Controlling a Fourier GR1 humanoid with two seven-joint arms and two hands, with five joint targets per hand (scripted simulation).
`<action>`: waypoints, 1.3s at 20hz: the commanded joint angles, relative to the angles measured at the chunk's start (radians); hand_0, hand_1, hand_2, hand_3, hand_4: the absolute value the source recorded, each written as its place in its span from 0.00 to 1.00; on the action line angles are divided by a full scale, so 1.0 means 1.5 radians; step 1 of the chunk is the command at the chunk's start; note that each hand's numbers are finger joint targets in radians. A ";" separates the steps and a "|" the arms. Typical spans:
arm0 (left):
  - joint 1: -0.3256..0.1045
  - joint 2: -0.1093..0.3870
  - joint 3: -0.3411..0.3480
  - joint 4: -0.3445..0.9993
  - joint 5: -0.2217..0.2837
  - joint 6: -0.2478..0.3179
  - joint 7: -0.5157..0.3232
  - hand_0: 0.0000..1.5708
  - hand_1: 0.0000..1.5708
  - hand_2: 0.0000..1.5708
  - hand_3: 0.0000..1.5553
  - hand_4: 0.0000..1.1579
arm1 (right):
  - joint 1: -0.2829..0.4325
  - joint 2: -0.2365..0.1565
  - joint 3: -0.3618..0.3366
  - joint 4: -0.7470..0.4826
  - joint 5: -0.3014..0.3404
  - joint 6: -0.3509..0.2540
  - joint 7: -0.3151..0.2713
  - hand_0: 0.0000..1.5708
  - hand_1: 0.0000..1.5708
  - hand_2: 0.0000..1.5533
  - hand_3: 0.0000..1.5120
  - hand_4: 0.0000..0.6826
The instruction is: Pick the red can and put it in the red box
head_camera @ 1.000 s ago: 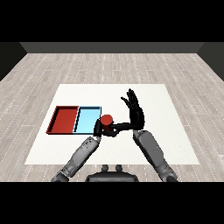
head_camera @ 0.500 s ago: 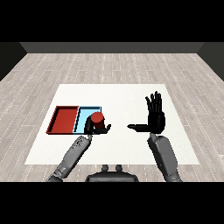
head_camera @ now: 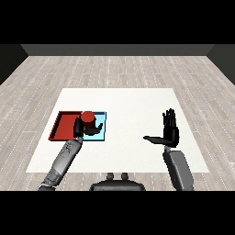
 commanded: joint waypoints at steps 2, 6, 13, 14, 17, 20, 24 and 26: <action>-0.035 0.032 0.038 0.041 -0.050 0.003 0.041 1.00 1.00 0.99 0.92 0.98 | 0.017 0.024 -0.003 0.084 0.010 0.029 -0.053 0.00 0.00 0.00 0.00 0.00; -0.109 0.105 0.096 0.142 -0.058 -0.036 0.068 0.92 0.92 0.93 0.90 0.96 | 0.039 0.039 0.007 0.094 0.023 0.016 -0.057 0.00 0.00 0.00 0.00 0.00; -0.171 0.125 0.176 0.427 -0.047 -0.060 0.022 1.00 1.00 0.99 0.94 0.95 | 0.010 -0.005 -0.039 0.145 0.003 0.067 -0.060 0.00 0.00 0.00 0.00 0.00; -0.137 0.118 0.177 0.448 -0.054 -0.046 -0.010 1.00 1.00 1.00 0.95 0.95 | -0.003 0.002 -0.046 0.174 -0.005 0.076 -0.074 0.00 0.00 0.00 0.00 0.00; -0.168 0.105 0.205 0.591 -0.046 -0.067 -0.071 1.00 1.00 1.00 0.96 0.94 | 0.023 0.005 -0.044 0.130 0.007 0.060 -0.082 0.00 0.00 0.00 0.00 0.00; -0.182 0.142 0.222 0.684 -0.061 -0.077 -0.093 1.00 1.00 1.00 0.97 0.90 | 0.040 0.005 -0.044 0.117 0.000 0.080 -0.097 0.00 0.00 0.00 0.00 0.00; -0.254 0.124 0.203 0.799 -0.107 -0.018 -0.002 0.64 0.64 0.68 0.78 0.81 | 0.007 -0.008 -0.045 0.111 0.025 0.063 -0.085 0.00 0.00 0.00 0.00 0.00; -0.245 0.135 0.197 0.844 -0.120 -0.039 -0.027 0.21 0.21 0.29 0.21 0.62 | 0.038 0.008 -0.034 0.116 0.040 0.060 -0.125 0.00 0.00 0.00 0.00 0.00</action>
